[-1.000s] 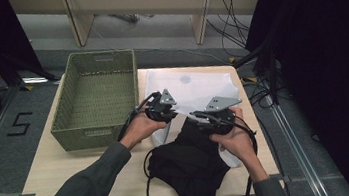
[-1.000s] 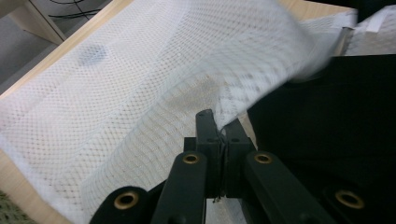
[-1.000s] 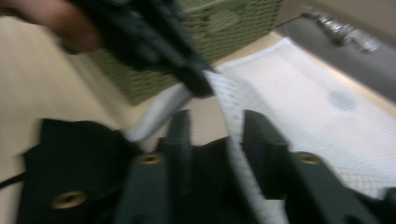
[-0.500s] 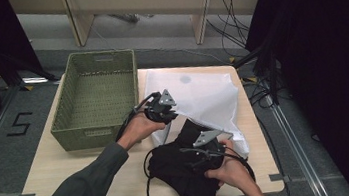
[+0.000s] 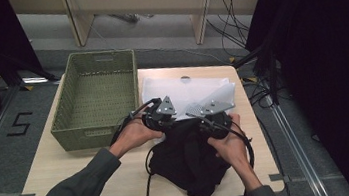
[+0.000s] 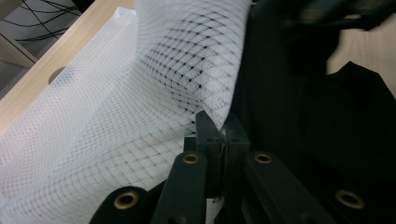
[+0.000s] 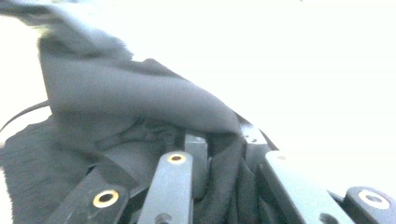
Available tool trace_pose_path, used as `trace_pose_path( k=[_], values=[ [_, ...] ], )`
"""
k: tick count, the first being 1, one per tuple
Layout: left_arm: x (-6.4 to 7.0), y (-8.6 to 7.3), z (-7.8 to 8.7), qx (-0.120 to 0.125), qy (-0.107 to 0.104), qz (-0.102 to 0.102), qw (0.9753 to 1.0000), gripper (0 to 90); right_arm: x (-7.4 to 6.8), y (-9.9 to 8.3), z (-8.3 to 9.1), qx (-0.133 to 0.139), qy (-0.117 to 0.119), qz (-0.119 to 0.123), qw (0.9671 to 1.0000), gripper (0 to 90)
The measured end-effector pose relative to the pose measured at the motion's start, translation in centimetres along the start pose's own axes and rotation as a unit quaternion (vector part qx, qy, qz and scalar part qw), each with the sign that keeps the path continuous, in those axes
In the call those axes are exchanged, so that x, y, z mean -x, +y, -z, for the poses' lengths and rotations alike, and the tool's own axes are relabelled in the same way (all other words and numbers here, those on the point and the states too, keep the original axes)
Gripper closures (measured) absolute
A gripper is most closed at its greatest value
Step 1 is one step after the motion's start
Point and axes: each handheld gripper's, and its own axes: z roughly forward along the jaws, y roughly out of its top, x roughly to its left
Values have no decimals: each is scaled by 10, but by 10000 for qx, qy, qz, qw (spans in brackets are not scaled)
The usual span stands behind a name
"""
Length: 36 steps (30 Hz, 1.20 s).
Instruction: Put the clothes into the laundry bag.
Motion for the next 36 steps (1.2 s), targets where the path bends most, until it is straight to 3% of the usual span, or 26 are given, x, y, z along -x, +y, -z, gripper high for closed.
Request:
trace_pose_path(
  k=[2, 4, 5, 6, 8, 11, 14, 17, 19, 21, 23, 25, 28, 29, 31, 32, 33, 34, 35, 36],
  values=[
    [-2, -1, 0, -63, -3, 59, 10000, 880, 8, -5, -23, -341, -69, -104, 9993, 790],
    [-3, -4, 0, -113, 21, 79, 9999, 880, 14, -25, -54, -822, -176, -287, 9960, 788],
    [-4, -6, 0, -115, 4, 61, 9999, 880, 20, -37, -67, -994, -115, -379, 9943, 787],
    [-4, -8, 0, -93, 2, 171, 9998, 880, 25, -45, -74, -1033, -58, -498, 9934, 785],
    [-8, -10, 0, -120, 6, 184, 9998, 880, 30, -43, -70, -896, 5, -758, 9931, 773],
    [-14, -11, -2, -103, 39, 312, 9995, 880, 29, -31, -53, -494, 31, -682, 9964, 684],
    [-19, -12, -3, -117, 57, 379, 9992, 880, 21, -20, -29, -117, 313, -823, 9960, 567],
    [-23, -14, -3, -105, 63, 466, 9988, 880, 9, -13, -7, 257, 421, -492, 9976, 492],
    [-26, -14, -3, -103, 59, 514, 9986, 880, -6, -10, 3, 255, 768, -459, 9957, 471],
    [-27, -14, -3, -111, 31, 581, 9982, 879, -20, -11, 2, 281, 930, -231, 9950, 457],
    [-28, -14, -3, -131, 23, 511, 9986, 880, -33, -16, -8, 159, 1123, -56, 9935, 439],
    [-28, -14, -4, -103, 20, 566, 9983, 879, -46, -20, -21, -44, 1313, 120, 9913, 430],
    [-29, -14, -5, -93, 12, 654, 9978, 879, -69, -22, -40, -32, 1492, 344, 9882, 414],
    [-30, -14, -4, -159, -17, 584, 9982, 879, -75, -21, -46, -58, 1535, 466, 9870, 400],
    [-30, -14, -4, -132, -14, 594, 9981, 879, -85, -22, -57, -279, 1577, 560, 9855, 389],
    [-30, -14, -4, -95, -7, 621, 9980, 879, -90, -25, -65, -309, 1508, 725, 9854, 384],
    [-31, -14, -4, -128, -4, 601, 9981, 879, -95, -29, -71, -371, 1436, 744, 9861, 375],
    [-31, -14, -4, -134, -14, 605, 9981, 879, -98, -32, -74, -632, 1531, 841, 9826, 353],
    [-31, -14, -4, -160, -29, 586, 9981, 879, -102, -37, -81, -566, 1359, 976, 9843, 354],
    [-31, -14, -4, -174, -38, 563, 9983, 879, -102, -39, -82, -720, 1368, 1139, 9814, 378]
  ],
)
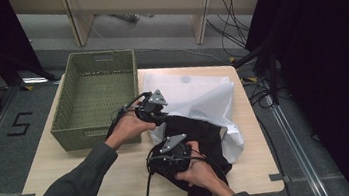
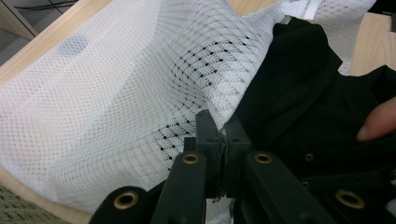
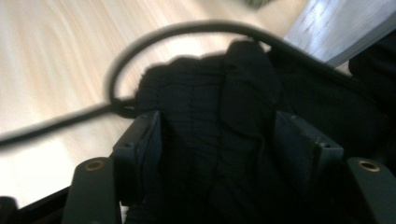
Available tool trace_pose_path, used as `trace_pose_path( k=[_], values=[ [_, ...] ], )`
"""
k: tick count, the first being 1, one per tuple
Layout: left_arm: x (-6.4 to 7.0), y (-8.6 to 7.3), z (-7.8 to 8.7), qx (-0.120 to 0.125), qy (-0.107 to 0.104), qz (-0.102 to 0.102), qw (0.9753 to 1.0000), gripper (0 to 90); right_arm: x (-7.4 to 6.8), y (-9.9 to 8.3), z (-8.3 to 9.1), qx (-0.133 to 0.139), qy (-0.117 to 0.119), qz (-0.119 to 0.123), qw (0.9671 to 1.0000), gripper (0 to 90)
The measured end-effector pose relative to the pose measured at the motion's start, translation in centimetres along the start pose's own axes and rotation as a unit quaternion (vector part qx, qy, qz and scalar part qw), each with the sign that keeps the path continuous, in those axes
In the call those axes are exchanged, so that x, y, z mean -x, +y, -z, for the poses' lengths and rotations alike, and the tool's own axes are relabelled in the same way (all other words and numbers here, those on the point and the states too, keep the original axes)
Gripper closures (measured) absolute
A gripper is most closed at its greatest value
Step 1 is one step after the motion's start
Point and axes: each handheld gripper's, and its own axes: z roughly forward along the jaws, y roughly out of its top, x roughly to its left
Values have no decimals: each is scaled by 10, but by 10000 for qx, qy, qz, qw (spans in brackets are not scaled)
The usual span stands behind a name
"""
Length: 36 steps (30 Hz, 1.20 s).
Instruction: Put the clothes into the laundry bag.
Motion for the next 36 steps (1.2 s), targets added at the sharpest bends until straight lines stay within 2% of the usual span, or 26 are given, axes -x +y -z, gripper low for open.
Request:
trace_pose_path(
  k=[1, 2, 3, 4, 6, 8, 9, 10, 11, 12, 14, 15, 16, 17, 18, 19, 24, 25, 26, 27, 28, 29, 33, 34, 35, 36],
  values=[
    [1, 0, 0, 6, -1, 61, 10000, 879, 0, 0, 0, -66, 104, -115, 9999, 433],
    [0, 0, 0, -18, -5, -40, 10000, 879, 0, 0, -2, 91, 61, -100, 9999, 599],
    [1, 0, 0, -18, -8, -44, 10000, 879, 2, 1, 3, -2, 282, -107, 9995, 621],
    [2, 1, 0, 3, -2, -15, 10000, 879, 1, 0, 3, 41, 262, -143, 9995, 669],
    [3, 0, 1, 0, -6, 0, 10000, 879, 0, 2, 11, 84, 422, -273, 9987, 800],
    [3, 0, 3, 5, -12, -73, 10000, 879, 5, 6, 24, 320, 256, -120, 9991, 833],
    [3, 0, 5, -37, -51, -137, 9999, 879, 12, 9, 33, 457, 137, 85, 9988, 835],
    [4, -1, 5, 35, -27, -57, 10000, 879, 15, 11, 46, 528, 73, -169, 9984, 837],
    [3, -2, 7, -20, -54, -107, 9999, 880, 22, 13, 59, 664, -32, -246, 9975, 838],
    [3, -2, 7, 60, -29, -35, 10000, 879, 31, 13, 71, 819, -166, -269, 9961, 838],
    [2, -3, 8, 66, -42, -15, 10000, 879, 47, 8, 93, 988, -355, -613, 9926, 838],
    [1, -3, 9, 35, -55, -104, 9999, 880, 55, 4, 101, 1021, -471, -709, 9911, 837],
    [3, -3, 9, 43, -75, -13, 10000, 880, 62, -1, 106, 957, -550, -880, 9900, 837],
    [3, -2, 9, -17, -109, -162, 9998, 880, 68, -5, 106, 925, -689, -1029, 9880, 837],
    [7, -2, 7, 50, -122, -61, 9999, 880, 74, -9, 103, 851, -793, -1175, 9862, 837],
    [9, 0, 7, -48, -147, -217, 9996, 880, 81, -13, 97, 821, -883, -1211, 9853, 837],
    [17, 2, 6, -109, -243, -367, 9990, 880, 104, -18, 61, 442, -923, -1694, 9802, 835],
    [17, 2, 6, -124, -237, -373, 9989, 880, 105, -20, 50, 481, -930, -1826, 9776, 832],
    [17, 2, 6, -139, -231, -319, 9991, 880, 105, -21, 41, 370, -970, -1876, 9767, 828],
    [15, 2, 6, -149, -195, -320, 9992, 880, 106, -22, 36, 213, -994, -1680, 9805, 822],
    [13, 1, 6, -156, -185, -348, 9991, 880, 105, -20, 33, 216, -1038, -1699, 9798, 817],
    [13, 0, 6, -148, -169, -270, 9994, 880, 106, -18, 33, 304, -1027, -1736, 9790, 805],
    [9, -2, 4, -106, -166, -266, 9995, 880, 104, -14, 51, 689, -903, -1974, 9737, 683],
    [9, -3, 4, -99, -163, -193, 9996, 879, 102, -11, 59, 796, -963, -1908, 9737, 632],
    [7, -2, 4, -95, -150, -268, 9995, 880, 102, -9, 69, 982, -1033, -1717, 9748, 590],
    [7, -3, 4, -103, -152, -231, 9996, 879, 99, -7, 79, 1068, -989, -1708, 9745, 548]
  ],
)
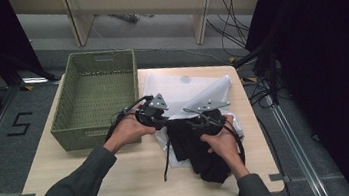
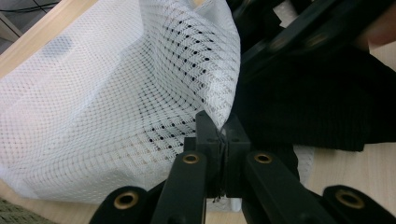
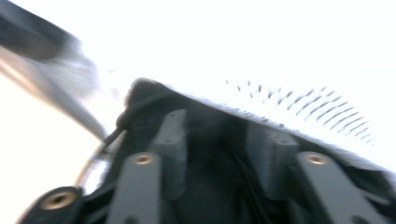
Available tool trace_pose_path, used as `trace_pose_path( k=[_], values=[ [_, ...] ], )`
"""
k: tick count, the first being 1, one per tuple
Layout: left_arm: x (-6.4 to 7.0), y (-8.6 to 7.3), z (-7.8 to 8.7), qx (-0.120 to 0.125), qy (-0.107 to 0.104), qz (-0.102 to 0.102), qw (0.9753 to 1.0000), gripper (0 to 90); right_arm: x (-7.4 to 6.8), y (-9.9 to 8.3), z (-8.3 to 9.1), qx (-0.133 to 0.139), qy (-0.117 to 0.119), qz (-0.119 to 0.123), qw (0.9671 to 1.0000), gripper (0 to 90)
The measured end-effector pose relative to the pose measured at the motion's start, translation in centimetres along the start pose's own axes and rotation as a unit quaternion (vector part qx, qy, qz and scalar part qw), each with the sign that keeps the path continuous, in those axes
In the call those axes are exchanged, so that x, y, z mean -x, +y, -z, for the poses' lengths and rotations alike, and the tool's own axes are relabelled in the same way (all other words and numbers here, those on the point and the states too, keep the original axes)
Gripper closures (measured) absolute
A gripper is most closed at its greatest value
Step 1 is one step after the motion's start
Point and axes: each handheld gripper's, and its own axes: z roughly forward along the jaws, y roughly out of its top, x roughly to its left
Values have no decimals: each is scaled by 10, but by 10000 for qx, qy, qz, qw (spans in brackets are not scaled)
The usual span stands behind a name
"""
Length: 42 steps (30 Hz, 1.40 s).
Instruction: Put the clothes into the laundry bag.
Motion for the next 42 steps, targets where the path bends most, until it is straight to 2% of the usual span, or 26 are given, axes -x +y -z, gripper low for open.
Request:
trace_pose_path(
  k=[1, 5, 9, 13, 15, 17, 18, 19, 21, 22, 23, 25, 27, 28, 29, 30, 32, 33, 34, 36, 37, 38, 39, 40, 41, 42],
  values=[
    [-1, 0, 0, -13, 9, 25, 10000, 880, -3, 2, 11, 52, 146, -91, 9998, 513],
    [-4, -1, 0, 5, 32, 52, 10000, 879, -9, -4, 48, 110, 479, 55, 9988, 448],
    [-4, -1, 0, 21, 40, 101, 9999, 879, -13, -31, 63, -276, 304, 235, 9989, 423],
    [-4, -1, 1, 38, 50, 102, 9999, 879, -7, -58, 62, -848, 138, 58, 9963, 388],
    [-5, 0, 0, 37, 32, 102, 9999, 879, -9, -68, 55, -1068, 163, -103, 9941, 378],
    [-3, 1, -2, 69, 20, 158, 9998, 879, -9, -75, 42, -1249, 244, 73, 9918, 389],
    [-3, 2, -2, 58, 27, 72, 10000, 879, -10, -78, 35, -1212, 253, 58, 9923, 454],
    [-1, 3, -3, 89, 25, 103, 9999, 879, -10, -80, 27, -1223, 261, 54, 9921, 552],
    [2, 5, -3, 141, -6, 123, 9998, 880, -6, -80, 17, -1476, 347, 208, 9882, 713],
    [5, 6, -4, 209, -37, 131, 9997, 879, -7, -78, 15, -1459, 417, 279, 9880, 783],
    [7, 7, -4, 200, -66, 102, 9997, 880, -11, -76, 14, -1302, 499, 218, 9900, 820],
    [12, 8, -6, 256, -129, 105, 9995, 880, -17, -67, 18, -1127, 503, 311, 9919, 840],
    [14, 10, -7, 191, -167, 7, 9997, 880, -24, -52, 21, -900, 548, 190, 9942, 845],
    [16, 10, -6, 173, -181, 7, 9997, 881, -22, -44, 20, -689, 619, 325, 9952, 847],
    [18, 11, -5, 248, -195, 81, 9995, 881, -22, -35, 19, -449, 588, 261, 9969, 849],
    [17, 11, -1, 140, -198, -107, 9996, 881, -18, -25, 21, -325, 557, 225, 9977, 850],
    [18, 12, 2, 314, -171, 32, 9994, 880, -9, -5, 21, 3, 421, 130, 9990, 852],
    [16, 12, 4, 264, -147, -36, 9995, 881, -5, 4, 20, 9, 411, 74, 9991, 852],
    [14, 12, 4, 289, -135, 19, 9995, 881, -4, 10, 15, 17, 395, -84, 9992, 852],
    [12, 10, 3, 260, -132, 68, 9996, 881, 0, 15, -4, -120, 318, -43, 9994, 852],
    [10, 9, 4, 142, -149, -23, 9998, 881, 1, 13, -17, -288, 289, -62, 9991, 852],
    [11, 7, 2, 253, -153, 120, 9995, 881, 2, 7, -32, -494, 267, -189, 9982, 852],
    [9, 6, 5, 126, -181, -37, 9997, 881, 5, -3, -49, -519, 173, -167, 9984, 852],
    [10, 5, 6, 167, -202, 35, 9997, 880, 7, -11, -58, -834, 183, -237, 9961, 852],
    [8, 4, 8, 167, -207, -69, 9996, 880, 6, -19, -66, -833, 211, -538, 9949, 851],
    [8, 2, 9, 196, -188, 20, 9996, 880, 7, -20, -67, -679, 270, -534, 9959, 850]
  ],
)
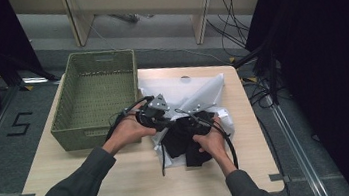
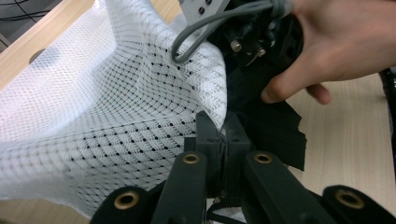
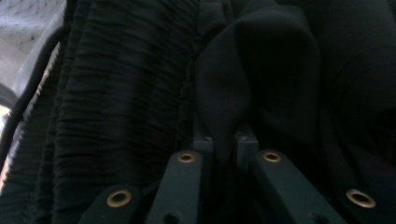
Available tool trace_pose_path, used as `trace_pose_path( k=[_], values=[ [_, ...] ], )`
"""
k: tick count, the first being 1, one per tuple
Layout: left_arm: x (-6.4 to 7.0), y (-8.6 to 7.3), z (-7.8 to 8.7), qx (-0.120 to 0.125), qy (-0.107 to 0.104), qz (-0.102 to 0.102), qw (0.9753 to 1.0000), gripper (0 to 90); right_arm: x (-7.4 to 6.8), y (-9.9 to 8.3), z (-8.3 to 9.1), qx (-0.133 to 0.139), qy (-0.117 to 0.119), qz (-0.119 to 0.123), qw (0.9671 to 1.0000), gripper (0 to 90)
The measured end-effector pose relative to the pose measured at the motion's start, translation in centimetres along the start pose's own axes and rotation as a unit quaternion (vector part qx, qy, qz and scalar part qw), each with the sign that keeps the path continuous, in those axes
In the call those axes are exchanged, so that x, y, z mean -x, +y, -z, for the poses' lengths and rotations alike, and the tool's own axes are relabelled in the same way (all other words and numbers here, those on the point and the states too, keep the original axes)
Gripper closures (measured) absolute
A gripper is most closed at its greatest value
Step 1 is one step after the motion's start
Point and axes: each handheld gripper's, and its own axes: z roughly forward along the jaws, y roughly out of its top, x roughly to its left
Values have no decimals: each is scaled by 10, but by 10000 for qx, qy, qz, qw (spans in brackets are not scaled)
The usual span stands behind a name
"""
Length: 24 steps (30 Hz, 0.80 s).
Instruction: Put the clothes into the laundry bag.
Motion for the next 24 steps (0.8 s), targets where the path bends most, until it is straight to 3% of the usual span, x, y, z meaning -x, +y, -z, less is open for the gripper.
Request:
trace_pose_path(
  k=[1, 2, 3, 4, 5, 6, 7, 9, 13, 14, 17, 18, 20, 21, 22, 23, 24],
  values=[
    [0, -1, -1, 86, 24, 119, 9999, 880, 2, 3, 6, -5, 30, 133, 9999, 847],
    [-3, -3, -1, 47, 58, 127, 9999, 879, 2, 4, 8, 266, 20, 50, 9996, 842],
    [-5, -4, -2, 37, 77, 168, 9998, 879, 1, 7, 14, 228, 96, -214, 9995, 829],
    [-5, -5, -4, 106, 100, 288, 9995, 879, 2, 8, 19, 209, 138, -176, 9995, 807],
    [-8, -6, -4, -47, 109, 106, 9999, 878, 1, 9, 19, 419, 209, -210, 9987, 767],
    [-7, -7, -5, 20, 139, 191, 9997, 877, 1, 10, 25, 336, 241, -128, 9991, 713],
    [-6, -8, -6, 82, 158, 308, 9994, 877, -1, 10, 28, 528, 220, -66, 9983, 655],
    [-9, -9, -4, 61, 186, 267, 9995, 876, -3, 12, 46, 556, 262, 85, 9981, 564],
    [-13, -10, -2, 133, 268, 378, 9988, 876, -3, 10, 88, 978, 327, 166, 9945, 480],
    [-13, -10, -2, 134, 270, 441, 9986, 876, -4, 7, 100, 870, 295, 114, 9957, 458],
    [-13, -9, -4, 162, 287, 452, 9984, 876, -5, -10, 109, 691, 173, 250, 9971, 423],
    [-14, -9, -3, 108, 280, 351, 9989, 876, -8, -18, 109, 401, 208, 130, 9989, 410],
    [-14, -8, -3, 110, 288, 344, 9989, 876, -9, -33, 102, 221, 248, 308, 9990, 400],
    [-14, -8, -3, 109, 288, 344, 9989, 876, -11, -39, 99, 56, 345, 264, 9990, 379],
    [-14, -9, -3, 111, 289, 397, 9987, 876, -15, -44, 95, 35, 390, 252, 9989, 362],
    [-13, -9, -4, 152, 297, 468, 9984, 876, -16, -46, 91, -17, 407, 554, 9976, 356],
    [-15, -8, -3, 115, 277, 369, 9989, 875, -22, -49, 87, -87, 486, 487, 9976, 347]
  ],
)
